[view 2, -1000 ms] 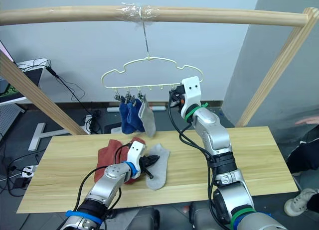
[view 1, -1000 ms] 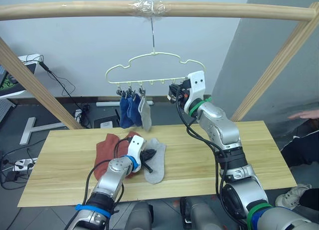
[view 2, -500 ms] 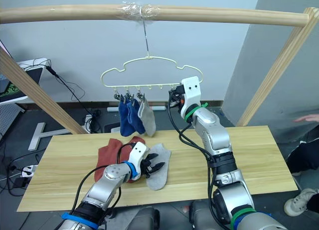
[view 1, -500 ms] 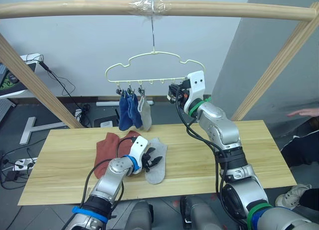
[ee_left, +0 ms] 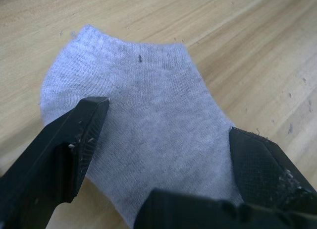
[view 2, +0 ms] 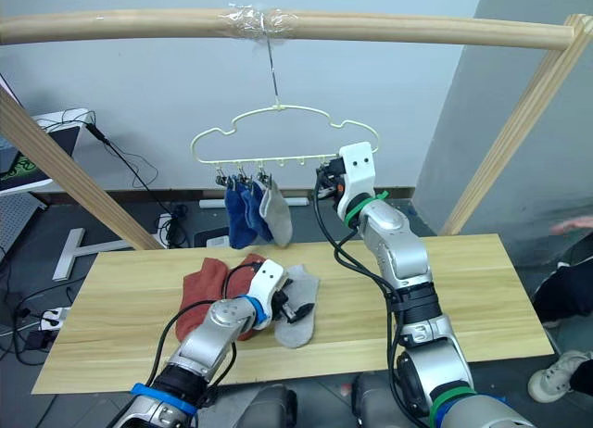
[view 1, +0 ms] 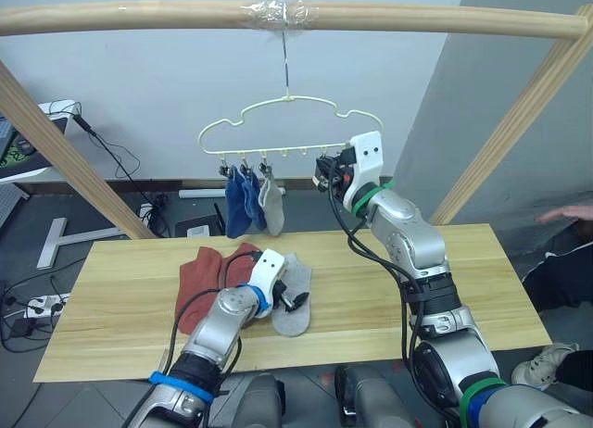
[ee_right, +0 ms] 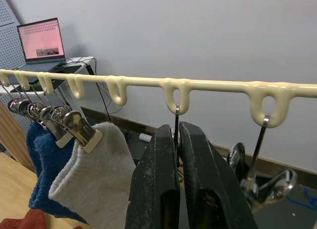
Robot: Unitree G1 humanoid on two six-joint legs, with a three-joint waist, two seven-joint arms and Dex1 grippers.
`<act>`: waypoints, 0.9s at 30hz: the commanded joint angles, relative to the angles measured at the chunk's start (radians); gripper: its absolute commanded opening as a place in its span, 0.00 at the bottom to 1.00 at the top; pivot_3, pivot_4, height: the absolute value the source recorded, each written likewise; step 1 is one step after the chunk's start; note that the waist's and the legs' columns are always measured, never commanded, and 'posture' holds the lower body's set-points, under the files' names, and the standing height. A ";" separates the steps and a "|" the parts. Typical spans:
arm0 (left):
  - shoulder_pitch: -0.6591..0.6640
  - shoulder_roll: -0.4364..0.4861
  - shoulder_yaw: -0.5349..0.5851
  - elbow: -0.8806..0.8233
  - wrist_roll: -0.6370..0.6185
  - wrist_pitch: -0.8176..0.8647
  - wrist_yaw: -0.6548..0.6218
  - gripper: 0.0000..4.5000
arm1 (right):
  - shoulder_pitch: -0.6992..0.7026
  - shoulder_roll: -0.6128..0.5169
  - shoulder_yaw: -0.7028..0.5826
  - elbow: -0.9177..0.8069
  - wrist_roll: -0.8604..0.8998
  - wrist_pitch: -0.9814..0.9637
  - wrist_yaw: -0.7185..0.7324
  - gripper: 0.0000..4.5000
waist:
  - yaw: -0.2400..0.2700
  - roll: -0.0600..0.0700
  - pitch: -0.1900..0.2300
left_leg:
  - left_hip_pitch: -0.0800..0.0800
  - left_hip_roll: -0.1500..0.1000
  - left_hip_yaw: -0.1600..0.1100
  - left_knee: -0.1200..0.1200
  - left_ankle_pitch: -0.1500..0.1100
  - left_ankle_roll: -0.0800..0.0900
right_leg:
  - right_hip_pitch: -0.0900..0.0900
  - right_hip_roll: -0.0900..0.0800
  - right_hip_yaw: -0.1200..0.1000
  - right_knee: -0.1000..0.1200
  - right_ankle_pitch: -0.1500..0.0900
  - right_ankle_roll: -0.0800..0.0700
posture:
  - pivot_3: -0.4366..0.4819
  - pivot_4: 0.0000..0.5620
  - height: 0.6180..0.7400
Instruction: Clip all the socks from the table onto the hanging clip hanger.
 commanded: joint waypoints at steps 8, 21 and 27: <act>0.062 0.061 -0.079 0.015 0.033 -0.014 -0.096 0.74 | 0.011 -0.015 0.016 -0.040 0.011 0.005 0.027 0.00 | -0.001 0.001 -0.002 | 0.001 0.000 0.001 0.000 0.000 0.000 | 0.001 0.000 0.000 0.000 0.000 0.000 | 0.50 0.33 1.00; 0.059 0.042 -0.033 -0.007 -0.014 -0.104 -0.104 0.00 | 0.007 -0.022 0.020 -0.032 0.011 0.007 0.035 0.00 | -0.001 0.002 -0.002 | 0.002 0.000 0.000 0.000 0.000 0.000 | 0.002 0.000 0.000 0.000 -0.001 0.001 | 0.50 0.34 1.00; 0.039 0.030 0.014 -0.026 -0.054 -0.158 -0.102 0.00 | 0.006 -0.065 0.011 -0.049 0.028 0.042 0.075 0.00 | 0.000 0.002 -0.002 | 0.001 0.000 0.000 0.000 0.000 0.000 | 0.001 0.000 0.000 0.000 -0.001 0.001 | 0.50 0.33 1.00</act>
